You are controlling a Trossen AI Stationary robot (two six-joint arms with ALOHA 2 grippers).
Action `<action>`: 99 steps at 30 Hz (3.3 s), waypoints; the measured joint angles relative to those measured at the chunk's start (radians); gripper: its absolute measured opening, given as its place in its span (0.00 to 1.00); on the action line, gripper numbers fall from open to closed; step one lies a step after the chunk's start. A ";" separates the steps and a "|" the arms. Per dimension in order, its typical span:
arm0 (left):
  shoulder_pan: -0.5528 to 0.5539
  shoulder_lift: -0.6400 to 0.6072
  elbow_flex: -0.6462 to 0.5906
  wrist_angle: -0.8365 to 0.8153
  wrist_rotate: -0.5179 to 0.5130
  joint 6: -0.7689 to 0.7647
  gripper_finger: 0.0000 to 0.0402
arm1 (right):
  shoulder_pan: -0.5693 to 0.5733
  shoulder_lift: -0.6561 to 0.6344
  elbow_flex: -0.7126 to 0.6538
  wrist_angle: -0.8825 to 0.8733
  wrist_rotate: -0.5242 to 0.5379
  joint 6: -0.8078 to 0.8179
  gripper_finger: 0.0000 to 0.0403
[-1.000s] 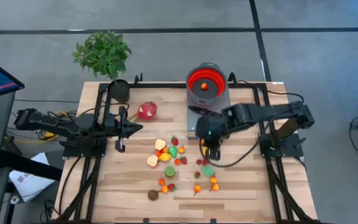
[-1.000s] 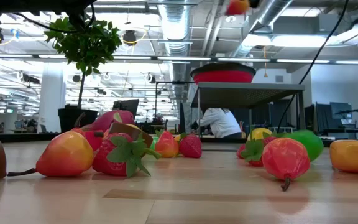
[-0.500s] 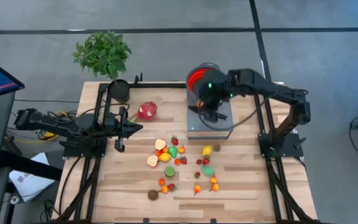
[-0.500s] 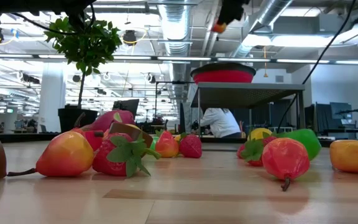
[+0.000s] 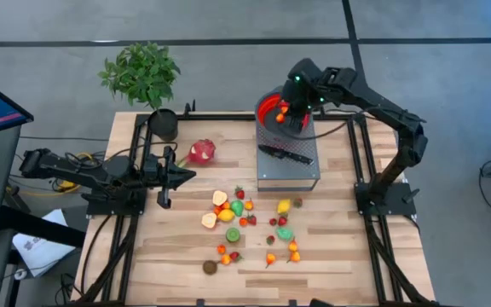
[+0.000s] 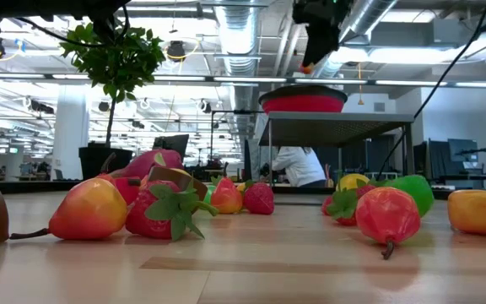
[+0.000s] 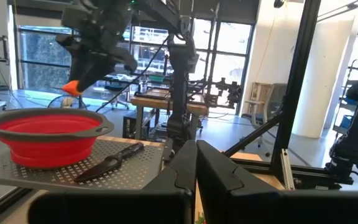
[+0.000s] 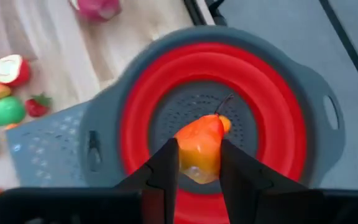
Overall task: Pick & Place Fruit
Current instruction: Put the yellow pear into the red colander on the shelf, then put the green pear into the red colander on the shelf
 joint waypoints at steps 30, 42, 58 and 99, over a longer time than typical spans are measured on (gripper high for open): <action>0.000 0.000 0.000 0.000 0.000 0.000 0.01 | -0.088 0.000 -0.199 0.194 -0.001 -0.048 0.56; 0.000 0.000 0.000 0.000 0.000 0.000 0.01 | -0.016 -0.004 -0.055 0.031 -0.001 -0.018 0.37; 0.000 0.000 0.000 0.000 0.000 0.000 0.01 | 0.166 -0.093 -0.050 -0.289 -0.005 0.071 0.02; 0.000 0.000 0.000 -0.001 0.000 0.003 0.01 | 0.717 -0.411 -0.828 0.376 0.000 0.628 0.00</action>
